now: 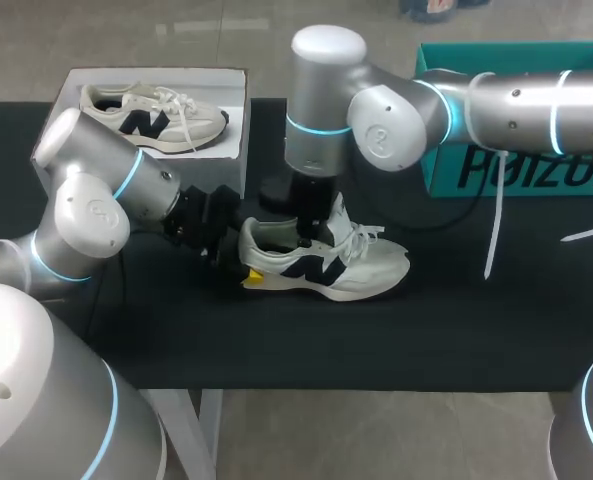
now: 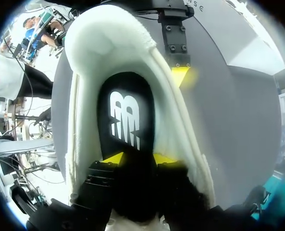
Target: Take the shoe out of the shoebox, open the shoe tongue, remove and reinsert the insole, then place the shoe into the shoebox
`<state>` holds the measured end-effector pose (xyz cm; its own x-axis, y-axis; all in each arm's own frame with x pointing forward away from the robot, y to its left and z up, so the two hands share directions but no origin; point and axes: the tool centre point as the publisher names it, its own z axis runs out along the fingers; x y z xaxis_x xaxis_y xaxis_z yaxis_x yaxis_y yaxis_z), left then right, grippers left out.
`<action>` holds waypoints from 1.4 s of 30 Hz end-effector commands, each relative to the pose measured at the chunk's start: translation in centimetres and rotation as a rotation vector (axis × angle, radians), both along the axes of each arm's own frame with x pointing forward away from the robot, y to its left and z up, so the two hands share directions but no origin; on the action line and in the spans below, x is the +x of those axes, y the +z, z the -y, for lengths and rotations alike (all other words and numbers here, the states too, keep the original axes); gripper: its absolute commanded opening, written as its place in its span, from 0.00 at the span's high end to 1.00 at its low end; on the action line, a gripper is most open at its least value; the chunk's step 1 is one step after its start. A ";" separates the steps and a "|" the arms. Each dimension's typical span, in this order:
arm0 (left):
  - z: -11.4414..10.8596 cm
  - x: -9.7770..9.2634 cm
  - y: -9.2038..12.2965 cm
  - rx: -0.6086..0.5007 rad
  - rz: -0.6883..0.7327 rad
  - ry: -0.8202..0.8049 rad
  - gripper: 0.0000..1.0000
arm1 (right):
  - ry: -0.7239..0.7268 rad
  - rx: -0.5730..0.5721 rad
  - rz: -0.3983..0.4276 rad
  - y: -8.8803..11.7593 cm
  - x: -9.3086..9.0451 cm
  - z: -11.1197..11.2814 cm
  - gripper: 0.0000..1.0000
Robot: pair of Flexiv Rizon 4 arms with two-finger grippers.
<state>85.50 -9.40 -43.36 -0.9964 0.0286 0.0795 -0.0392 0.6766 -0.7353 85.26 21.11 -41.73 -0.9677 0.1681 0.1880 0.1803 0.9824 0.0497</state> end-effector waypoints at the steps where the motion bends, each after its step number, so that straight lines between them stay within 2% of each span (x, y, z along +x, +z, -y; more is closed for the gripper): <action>1: 0.1 0.2 -0.2 -0.001 0.000 0.000 1.00 | 0.010 -0.024 -0.014 -4.3 -1.0 -1.1 0.65; 5: 0.1 0.2 -0.2 -0.001 0.000 0.000 1.00 | 0.025 -0.040 -0.025 -5.0 -1.4 -1.6 0.73; 7: 0.1 0.2 -0.2 -0.001 0.000 0.000 1.00 | 0.015 -0.046 -0.035 -5.5 -1.6 -1.8 1.00; 12: 0.1 0.2 -0.2 -0.001 0.000 0.000 1.00 | -0.010 -0.064 -0.044 -6.1 -1.6 -1.8 1.00; 18: 0.1 0.2 -0.2 -0.001 0.000 0.000 1.00 | -0.075 -0.047 -0.019 -4.9 -1.3 -0.7 1.00; 24: 0.1 0.2 -0.2 -0.001 0.000 0.000 1.00 | -0.139 0.001 0.087 -0.6 -0.6 1.3 1.00; 30: 0.1 0.2 -0.2 -0.001 0.000 0.000 1.00 | -0.190 0.047 0.171 2.8 -0.1 2.8 1.00; 38: 0.1 0.2 -0.2 -0.001 0.000 0.000 1.00 | -0.233 0.183 0.230 6.1 0.6 3.4 1.00; 42: 0.1 0.2 -0.2 -0.001 0.000 0.000 1.00 | -0.235 0.221 0.256 6.9 1.0 3.3 1.00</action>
